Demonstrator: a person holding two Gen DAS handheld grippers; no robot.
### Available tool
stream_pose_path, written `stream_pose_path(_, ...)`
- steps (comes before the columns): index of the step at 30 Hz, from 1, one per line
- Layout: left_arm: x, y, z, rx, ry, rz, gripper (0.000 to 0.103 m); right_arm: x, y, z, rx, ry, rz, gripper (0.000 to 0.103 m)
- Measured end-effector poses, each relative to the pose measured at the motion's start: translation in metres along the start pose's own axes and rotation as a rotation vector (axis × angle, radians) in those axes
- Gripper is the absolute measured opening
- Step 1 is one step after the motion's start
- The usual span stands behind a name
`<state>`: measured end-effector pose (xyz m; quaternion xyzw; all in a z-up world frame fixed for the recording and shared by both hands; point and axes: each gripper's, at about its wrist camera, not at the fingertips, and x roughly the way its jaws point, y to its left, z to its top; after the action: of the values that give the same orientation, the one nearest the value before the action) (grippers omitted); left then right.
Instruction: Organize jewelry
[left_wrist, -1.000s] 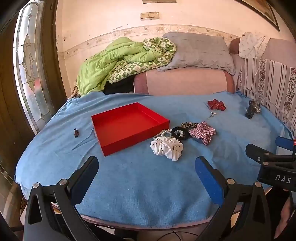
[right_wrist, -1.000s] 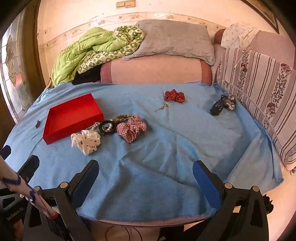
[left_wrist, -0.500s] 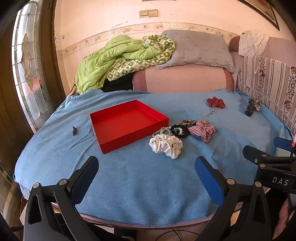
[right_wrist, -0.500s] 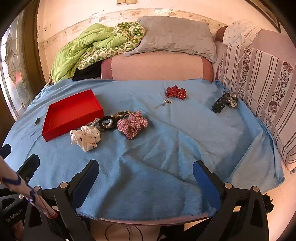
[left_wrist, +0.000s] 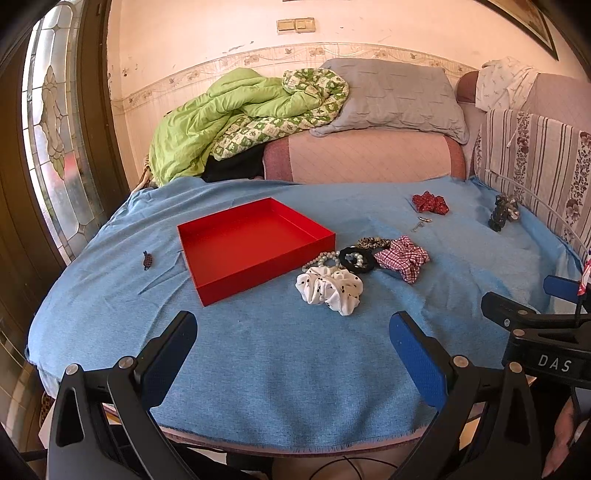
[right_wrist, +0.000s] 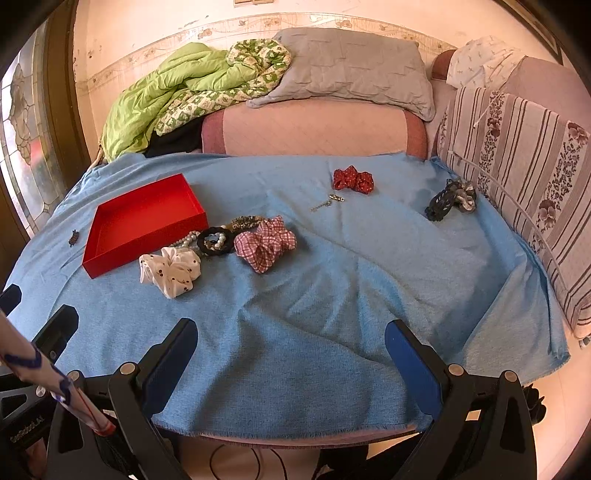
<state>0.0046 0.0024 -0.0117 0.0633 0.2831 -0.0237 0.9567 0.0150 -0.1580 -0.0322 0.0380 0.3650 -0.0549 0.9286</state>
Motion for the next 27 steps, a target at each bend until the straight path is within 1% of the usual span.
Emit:
stream_pose_path(11, 0.001, -0.002, 0.000, 0.011, -0.001, 0.009, 0.103, 0.004, -0.001, -0.001, 0.005, 0.017, 0.001, 0.103)
stream_pose_path(18, 0.008, -0.003, -0.008, 0.008, 0.016, 0.006, 0.103, 0.009, -0.003, -0.002, 0.013, 0.034, 0.001, 0.103)
stream_pose_path(20, 0.010, -0.003, -0.011, 0.017, 0.023, 0.010, 0.103, 0.011, -0.003, -0.003, 0.015, 0.038, 0.002, 0.103)
stream_pose_path(21, 0.010, -0.003, -0.009, 0.038, 0.034, 0.021, 0.103, 0.012, -0.003, -0.003, 0.015, 0.042, 0.002, 0.103)
stream_pose_path(22, 0.010, -0.003, -0.008, 0.067, 0.049, 0.036, 0.103, 0.013, -0.003, -0.003, 0.015, 0.044, 0.001, 0.103)
stream_pose_path(23, 0.010, -0.003, -0.003, 0.117, 0.078, 0.061, 0.103, 0.014, -0.004, -0.003, 0.015, 0.046, 0.002, 0.103)
stream_pose_path(25, 0.011, -0.003, -0.004, 0.116, 0.082, 0.061, 0.103, 0.016, -0.004, -0.003, 0.017, 0.050, 0.002, 0.103)
stream_pose_path(26, 0.010, -0.003, -0.001, 0.139, 0.096, 0.074, 0.103, 0.017, -0.004, -0.003, 0.017, 0.051, 0.002, 0.103)
stream_pose_path(27, 0.012, -0.003, -0.001, 0.114, 0.092, 0.059, 0.103, 0.018, -0.005, -0.003, 0.018, 0.054, 0.001, 0.103)
